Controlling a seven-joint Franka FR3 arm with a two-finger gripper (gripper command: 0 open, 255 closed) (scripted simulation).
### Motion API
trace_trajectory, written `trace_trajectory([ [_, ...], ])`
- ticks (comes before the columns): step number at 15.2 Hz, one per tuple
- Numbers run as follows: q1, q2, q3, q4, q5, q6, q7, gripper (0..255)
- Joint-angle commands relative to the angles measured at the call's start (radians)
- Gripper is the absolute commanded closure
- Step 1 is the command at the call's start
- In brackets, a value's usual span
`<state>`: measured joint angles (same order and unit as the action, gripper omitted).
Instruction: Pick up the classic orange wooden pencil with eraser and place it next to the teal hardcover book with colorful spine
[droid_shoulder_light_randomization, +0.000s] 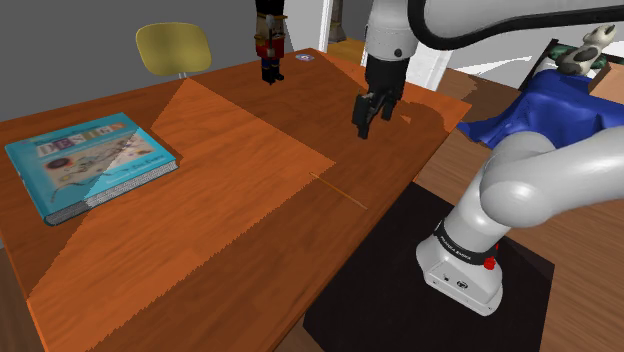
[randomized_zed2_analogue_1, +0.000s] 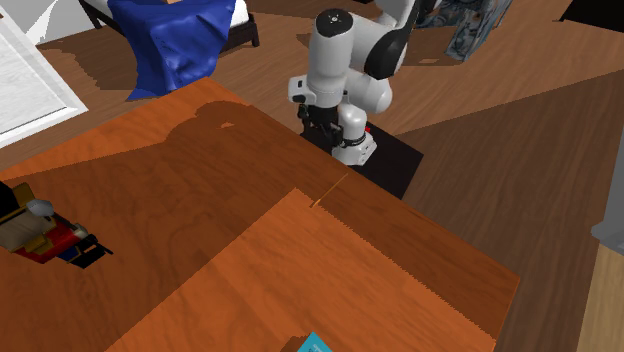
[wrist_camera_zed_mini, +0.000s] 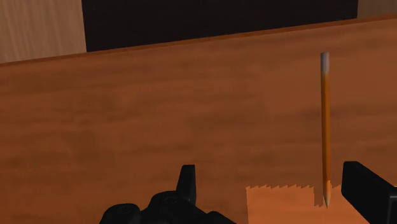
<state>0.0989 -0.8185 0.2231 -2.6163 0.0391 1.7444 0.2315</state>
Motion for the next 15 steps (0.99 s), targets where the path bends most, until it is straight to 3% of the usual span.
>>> trace_trajectory([
  [1, 0.02, 0.021, 0.051, -0.035, 0.019, 0.054, 0.042, 0],
  [9, 0.082, 0.173, 0.271, -0.11, 0.073, 0.263, 0.223, 0],
  [15, 0.076, 0.217, 0.297, -0.162, 0.073, 0.357, 0.239, 0],
])
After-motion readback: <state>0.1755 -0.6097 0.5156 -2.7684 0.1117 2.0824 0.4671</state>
